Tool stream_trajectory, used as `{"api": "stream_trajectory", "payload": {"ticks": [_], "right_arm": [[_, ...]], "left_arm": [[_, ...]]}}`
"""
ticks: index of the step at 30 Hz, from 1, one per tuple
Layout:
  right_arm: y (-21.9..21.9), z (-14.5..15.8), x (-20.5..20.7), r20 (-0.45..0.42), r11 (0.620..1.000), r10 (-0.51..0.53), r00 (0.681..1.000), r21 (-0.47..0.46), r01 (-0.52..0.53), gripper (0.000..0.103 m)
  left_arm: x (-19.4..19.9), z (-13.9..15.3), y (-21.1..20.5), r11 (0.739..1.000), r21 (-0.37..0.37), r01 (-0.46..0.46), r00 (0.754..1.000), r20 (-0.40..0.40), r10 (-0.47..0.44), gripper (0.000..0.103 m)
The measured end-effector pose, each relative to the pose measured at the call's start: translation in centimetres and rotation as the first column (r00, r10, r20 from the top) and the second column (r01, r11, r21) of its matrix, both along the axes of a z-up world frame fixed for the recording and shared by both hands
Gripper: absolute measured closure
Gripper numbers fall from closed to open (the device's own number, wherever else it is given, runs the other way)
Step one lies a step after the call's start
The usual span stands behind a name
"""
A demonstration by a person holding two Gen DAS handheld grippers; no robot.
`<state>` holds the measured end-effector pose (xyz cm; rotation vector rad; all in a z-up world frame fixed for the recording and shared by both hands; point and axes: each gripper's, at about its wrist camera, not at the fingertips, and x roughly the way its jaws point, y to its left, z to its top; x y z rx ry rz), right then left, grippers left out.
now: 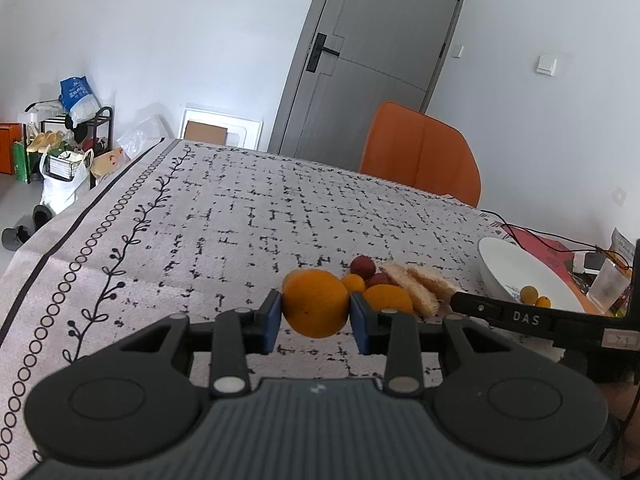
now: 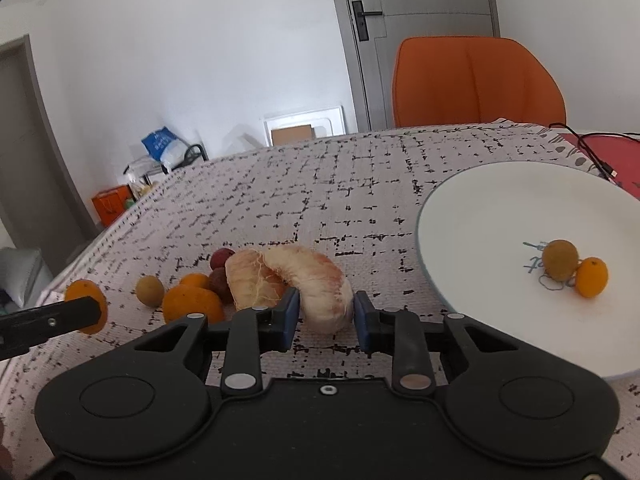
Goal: Organize fruits
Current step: 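Carry the orange and pomelo piece into the white bowl and open both tools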
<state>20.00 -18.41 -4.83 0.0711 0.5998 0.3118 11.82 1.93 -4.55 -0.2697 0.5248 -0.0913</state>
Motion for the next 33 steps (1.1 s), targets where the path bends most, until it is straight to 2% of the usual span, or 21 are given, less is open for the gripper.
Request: {"api": "stream_trajectory", "payload": {"ticks": [15, 22, 33], "right_arm": [[-2.9, 2.8, -2.6, 0.095, 0.996, 0.015, 0.995, 0.084, -0.023, 0.078], [-4.9, 4.0, -3.6, 0.137, 0.995, -0.020, 0.990, 0.099, 0.006, 0.078], [-9.6, 3.8, -3.9, 0.146, 0.988, -0.126, 0.981, 0.112, 0.110, 0.078]], "left_arm": [[-0.1, 1.7, -3.4, 0.998, 0.038, 0.054, 0.998, 0.039, -0.055, 0.068], [0.5, 2.2, -5.2, 0.995, 0.052, 0.083, 0.995, 0.052, -0.086, 0.068], [2.0, 2.7, -9.3, 0.985, 0.072, 0.157, 0.985, 0.064, -0.161, 0.068]]}}
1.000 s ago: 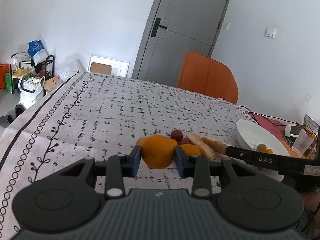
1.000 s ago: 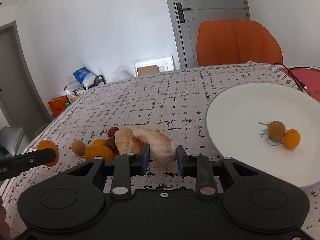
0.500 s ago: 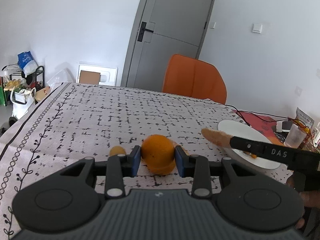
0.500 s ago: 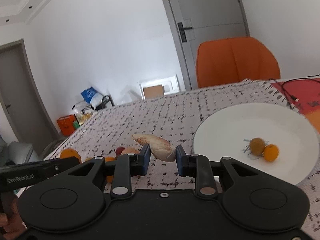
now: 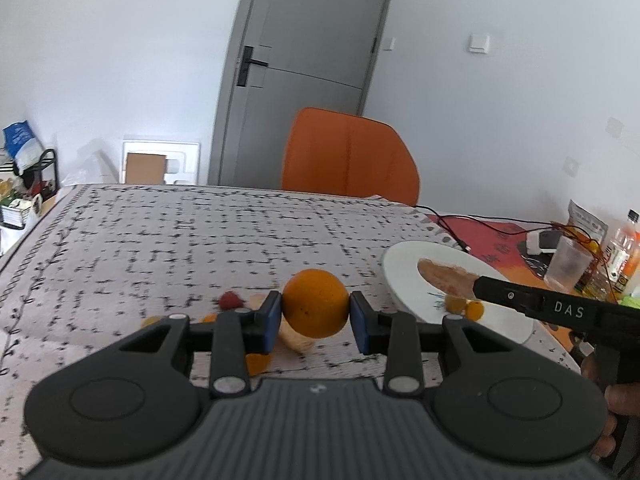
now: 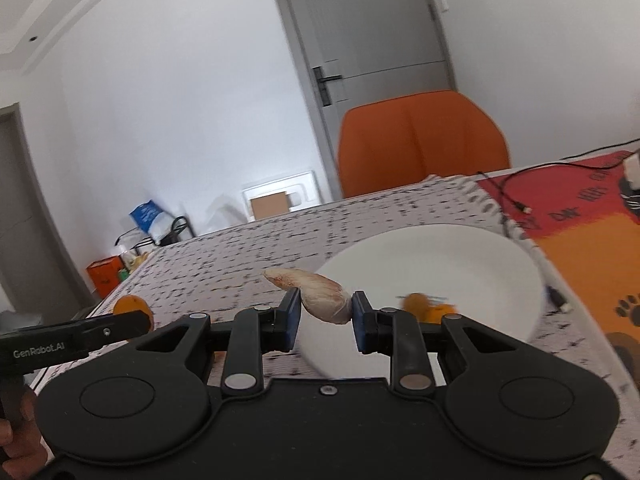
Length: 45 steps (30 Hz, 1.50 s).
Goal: Organize fruits
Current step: 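Carry the orange and pomelo piece into the white bowl and open both tools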
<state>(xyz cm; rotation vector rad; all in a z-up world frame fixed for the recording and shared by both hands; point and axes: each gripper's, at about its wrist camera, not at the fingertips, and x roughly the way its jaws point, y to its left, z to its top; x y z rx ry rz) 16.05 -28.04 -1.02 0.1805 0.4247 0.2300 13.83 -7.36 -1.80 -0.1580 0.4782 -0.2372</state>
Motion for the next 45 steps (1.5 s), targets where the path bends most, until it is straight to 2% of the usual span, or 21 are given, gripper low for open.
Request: {"api": "stream_trajectory", "payload": {"ticks": [9, 24, 34, 45], "right_arm": [[-3.8, -0.5, 0.3, -0.001, 0.996, -0.094, 0.996, 0.011, 0.094, 0.078], [-6.8, -1.4, 1.5, -0.003, 0.982, -0.189, 0.982, -0.014, 0.189, 0.078], [-7.2, -2.2, 3.3, 0.011, 0.976, -0.206, 0.978, -0.062, 0.207, 0.078], [-7.5, -2.5, 4.1, 0.005, 0.981, -0.186, 0.983, -0.058, 0.186, 0.080]], "left_arm": [[1.6, -0.4, -3.5, 0.997, 0.008, 0.071, 0.997, -0.008, -0.071, 0.068], [4.4, -0.7, -8.0, 0.989, 0.046, 0.138, 0.990, -0.024, -0.137, 0.068], [6.2, -1.4, -9.9, 0.987, 0.066, 0.149, 0.988, -0.051, -0.146, 0.068], [7.4, -2.3, -11.5, 0.982, 0.070, 0.177, 0.982, -0.073, -0.171, 0.068]]}}
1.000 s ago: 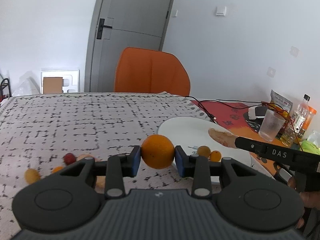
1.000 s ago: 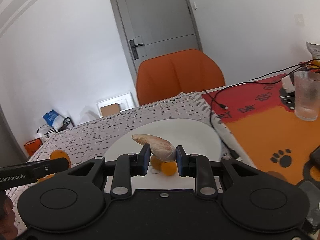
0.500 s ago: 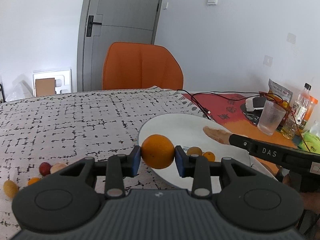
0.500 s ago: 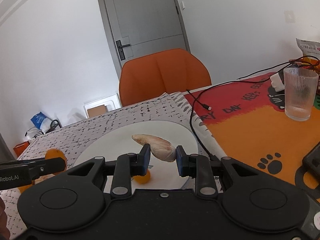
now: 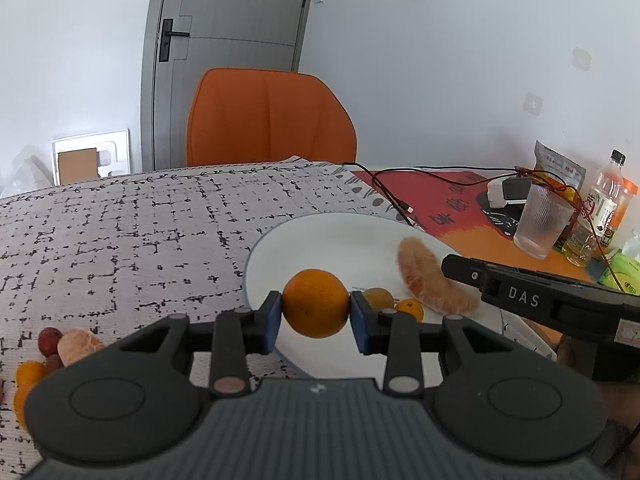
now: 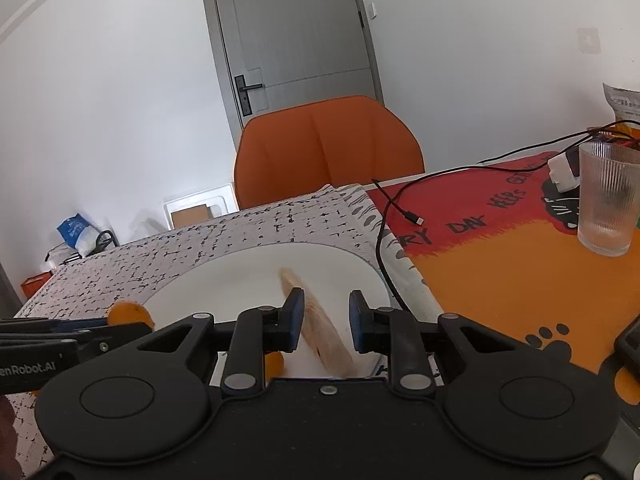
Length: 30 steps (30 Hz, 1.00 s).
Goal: Organize fruits
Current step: 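Carry the orange and pomelo piece into the white bowl and open both tools, then withdraw both open tools from the bowl back toward the fruit pile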
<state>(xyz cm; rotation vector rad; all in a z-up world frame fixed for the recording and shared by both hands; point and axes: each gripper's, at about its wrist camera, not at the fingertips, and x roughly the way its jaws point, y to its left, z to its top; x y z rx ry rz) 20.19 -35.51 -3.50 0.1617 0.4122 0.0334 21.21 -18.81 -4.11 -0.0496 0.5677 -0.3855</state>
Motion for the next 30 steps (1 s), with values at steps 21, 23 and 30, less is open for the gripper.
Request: {"api": "stream_trajectory", "payload": {"ticks": [21, 23, 30], "right_arm": [[0.8, 0.9, -2.7, -0.003, 1.000, -0.008, 1.000, 0.015, 0.009, 0.073], [1.2, 1.0, -3.0, -0.004, 1.000, -0.002, 1.000, 0.014, 0.002, 0.069], [2.7, 1.3, -4.0, -0.013, 0.999, 0.040, 0.999, 0.030, -0.040, 0.055]], "left_arm": [[-2.2, 1.8, 3.1, 0.998, -0.039, -0.055, 0.997, 0.043, 0.057, 0.056], [-2.6, 2.0, 3.7, 0.997, -0.046, -0.066, 0.997, 0.047, 0.068, 0.051], [-4.2, 2.9, 6.4, 0.990, -0.053, -0.129, 0.990, 0.052, 0.132, 0.040]]}}
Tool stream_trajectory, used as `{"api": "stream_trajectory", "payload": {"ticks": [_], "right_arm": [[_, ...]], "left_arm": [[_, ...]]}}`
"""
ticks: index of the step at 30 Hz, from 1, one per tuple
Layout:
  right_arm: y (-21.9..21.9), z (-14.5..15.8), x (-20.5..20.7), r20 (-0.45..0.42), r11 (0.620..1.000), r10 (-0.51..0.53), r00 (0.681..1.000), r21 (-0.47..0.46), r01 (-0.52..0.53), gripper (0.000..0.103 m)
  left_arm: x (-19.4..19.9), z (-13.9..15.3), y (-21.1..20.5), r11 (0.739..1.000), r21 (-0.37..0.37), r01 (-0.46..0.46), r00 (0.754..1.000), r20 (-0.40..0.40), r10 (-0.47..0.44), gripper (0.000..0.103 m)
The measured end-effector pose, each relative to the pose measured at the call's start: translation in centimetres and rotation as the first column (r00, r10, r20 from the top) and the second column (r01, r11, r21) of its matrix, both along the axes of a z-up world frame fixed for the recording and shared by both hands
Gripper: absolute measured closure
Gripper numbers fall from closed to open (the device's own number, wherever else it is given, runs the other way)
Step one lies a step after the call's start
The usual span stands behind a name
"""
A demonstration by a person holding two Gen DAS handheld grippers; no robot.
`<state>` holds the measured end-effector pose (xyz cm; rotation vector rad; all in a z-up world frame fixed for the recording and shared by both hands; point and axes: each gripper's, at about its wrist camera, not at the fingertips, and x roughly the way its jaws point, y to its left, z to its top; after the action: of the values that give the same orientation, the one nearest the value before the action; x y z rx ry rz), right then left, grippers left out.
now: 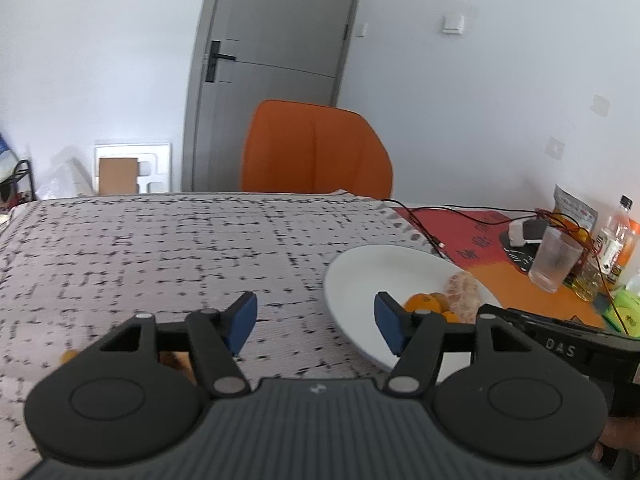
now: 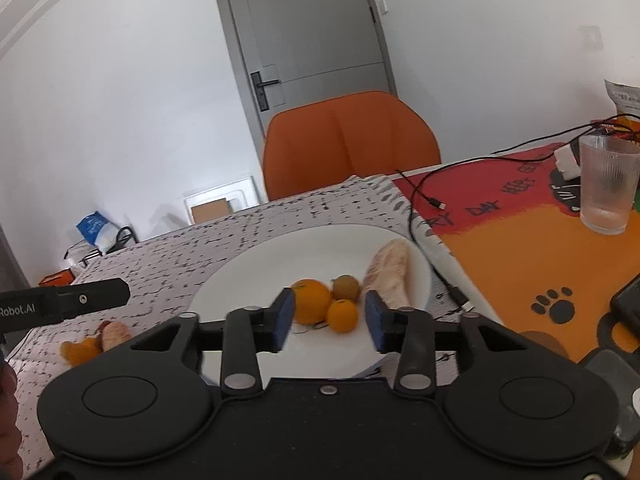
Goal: Organize fruits
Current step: 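Withdraw both open tools from the bowl back toward the fruit pile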
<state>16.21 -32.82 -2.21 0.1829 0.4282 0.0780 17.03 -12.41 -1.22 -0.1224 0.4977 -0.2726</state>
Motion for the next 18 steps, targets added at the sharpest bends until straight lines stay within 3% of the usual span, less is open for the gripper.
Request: {"api": "stream_trajectory", "payload": {"ticks": [5, 7, 8, 9, 11, 18], "right_arm": [[1.2, 0.1, -0.7, 0.001, 0.999, 0.034, 0.999, 0.008, -0.034, 0.048], [1.6, 0.2, -0.9, 0.001, 0.999, 0.047, 0.999, 0.007, -0.047, 0.041], [1.9, 0.2, -1.0, 0.002, 0.999, 0.052, 0.999, 0.007, -0.052, 0.039], [2.2, 0.3, -1.1, 0.004, 0.998, 0.058, 0.998, 0.007, -0.058, 0.033], [2.8, 0.5, -1.4, 0.008, 0.997, 0.076, 0.997, 0.002, -0.076, 0.028], [5.2, 1.0, -1.9, 0.021, 0.991, 0.136, 0.991, -0.016, -0.135, 0.012]], "left_arm": [[-1.0, 0.1, 2.2, 0.998, -0.006, -0.070, 0.997, -0.013, 0.070, 0.039], [-1.3, 0.1, 3.0, 0.995, 0.000, -0.096, 0.995, -0.020, 0.096, 0.039], [-1.5, 0.0, 3.4, 0.994, 0.006, -0.112, 0.993, -0.025, 0.112, 0.036], [-1.6, 0.1, 3.8, 0.992, 0.012, -0.125, 0.992, -0.028, 0.125, 0.023], [-2.3, 0.1, 4.7, 0.988, 0.007, -0.154, 0.988, -0.008, 0.154, 0.013], [-3.8, 0.2, 7.8, 0.975, 0.002, -0.221, 0.975, 0.005, 0.221, 0.009]]}}
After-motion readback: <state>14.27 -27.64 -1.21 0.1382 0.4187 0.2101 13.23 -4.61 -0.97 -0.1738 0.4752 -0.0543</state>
